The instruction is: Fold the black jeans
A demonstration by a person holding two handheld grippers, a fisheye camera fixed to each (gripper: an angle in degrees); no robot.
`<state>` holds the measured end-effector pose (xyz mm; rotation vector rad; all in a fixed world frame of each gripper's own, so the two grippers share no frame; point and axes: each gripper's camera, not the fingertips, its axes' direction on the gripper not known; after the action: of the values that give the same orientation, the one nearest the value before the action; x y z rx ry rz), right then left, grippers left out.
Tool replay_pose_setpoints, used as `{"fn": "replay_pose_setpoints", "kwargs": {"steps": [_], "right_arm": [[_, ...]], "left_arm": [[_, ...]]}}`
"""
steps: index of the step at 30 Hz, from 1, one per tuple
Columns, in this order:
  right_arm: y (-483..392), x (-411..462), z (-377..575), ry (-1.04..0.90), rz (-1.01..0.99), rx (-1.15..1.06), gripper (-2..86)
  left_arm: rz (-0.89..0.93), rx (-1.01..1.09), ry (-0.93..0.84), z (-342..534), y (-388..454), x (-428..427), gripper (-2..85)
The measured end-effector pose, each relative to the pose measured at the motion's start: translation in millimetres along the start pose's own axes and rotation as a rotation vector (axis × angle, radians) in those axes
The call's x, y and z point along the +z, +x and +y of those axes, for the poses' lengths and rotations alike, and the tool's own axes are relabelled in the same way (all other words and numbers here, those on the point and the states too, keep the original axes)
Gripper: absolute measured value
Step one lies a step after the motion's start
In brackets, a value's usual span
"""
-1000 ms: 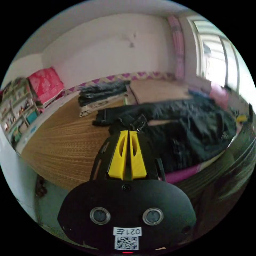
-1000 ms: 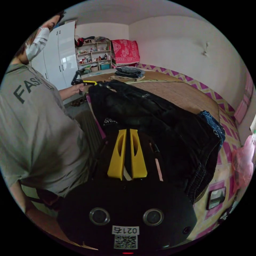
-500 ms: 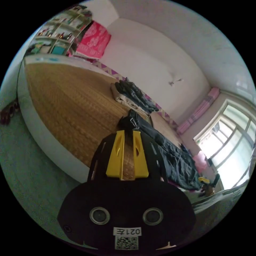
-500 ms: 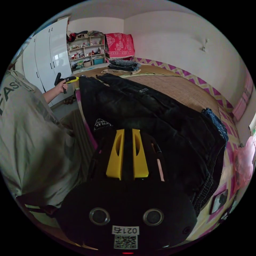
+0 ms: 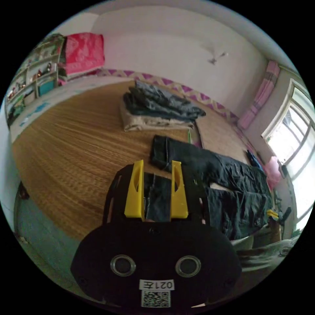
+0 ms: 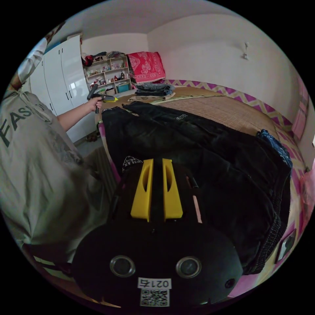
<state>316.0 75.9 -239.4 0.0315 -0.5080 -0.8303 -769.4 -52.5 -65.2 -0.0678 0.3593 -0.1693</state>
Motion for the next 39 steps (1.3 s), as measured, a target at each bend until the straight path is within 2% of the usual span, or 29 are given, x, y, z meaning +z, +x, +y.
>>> {"fn": "replay_pose_setpoints", "kwargs": {"steps": [3,5,7,10,12,14,18,24,25,27,30,32,34,35,37,39], "right_arm": [[-2,5,-5,-0.005,-0.028,0.016,5.3],[-6,6,-9,-0.003,-0.042,0.02,5.2],[-13,8,-12,-0.01,-0.042,0.015,5.2],[-22,9,-14,-0.029,-0.02,0.009,5.0],[-25,9,-15,-0.029,-0.013,0.016,5.0],[-26,9,-16,-0.023,-0.014,0.026,4.9],[-31,13,-23,-0.041,0.012,0.036,4.9],[-38,4,-27,-0.056,0.192,0.083,5.2],[-39,2,-26,-0.065,0.247,0.101,4.9],[-43,9,-25,-0.132,0.327,0.096,2.8],[-63,33,-22,-0.202,0.398,0.02,0.0],[-75,42,-23,-0.206,0.466,-0.012,-0.4],[-65,40,-27,-0.194,0.411,0.157,-0.6],[-60,39,-27,-0.193,0.382,0.192,-0.6],[-47,34,-32,-0.246,0.286,0.218,-0.7],[-44,28,-39,-0.3,0.308,0.169,-0.8]], "left_arm": [[-0.001,-0.081,-0.055,-15,-12,28,13.0],[-0.001,-0.109,-0.047,-22,-15,33,10.2],[0.042,-0.181,0.036,-23,-22,27,1.2],[0.145,-0.205,0.162,-26,-31,9,-0.6],[0.159,-0.187,0.186,-29,-33,3,-0.8],[0.129,-0.188,0.168,-32,-37,9,-0.9],[0.126,-0.259,-0.04,-34,-56,55,-0.9],[0.264,-0.38,-0.012,-23,-75,53,-0.5],[0.233,-0.401,-0.019,-20,-73,48,-0.5],[0.157,-0.374,-0.006,-16,-62,35,-0.8],[0.035,-0.231,0.113,1,-25,6,-0.7],[0.083,-0.114,0.196,15,-1,-8,-0.7],[0.302,-0.005,0.249,34,19,-15,-0.2],[0.343,-0.002,0.254,38,22,-14,0.0],[0.374,0.02,0.205,48,42,-8,3.4],[0.351,0.061,0.176,56,60,-4,4.2]]}}
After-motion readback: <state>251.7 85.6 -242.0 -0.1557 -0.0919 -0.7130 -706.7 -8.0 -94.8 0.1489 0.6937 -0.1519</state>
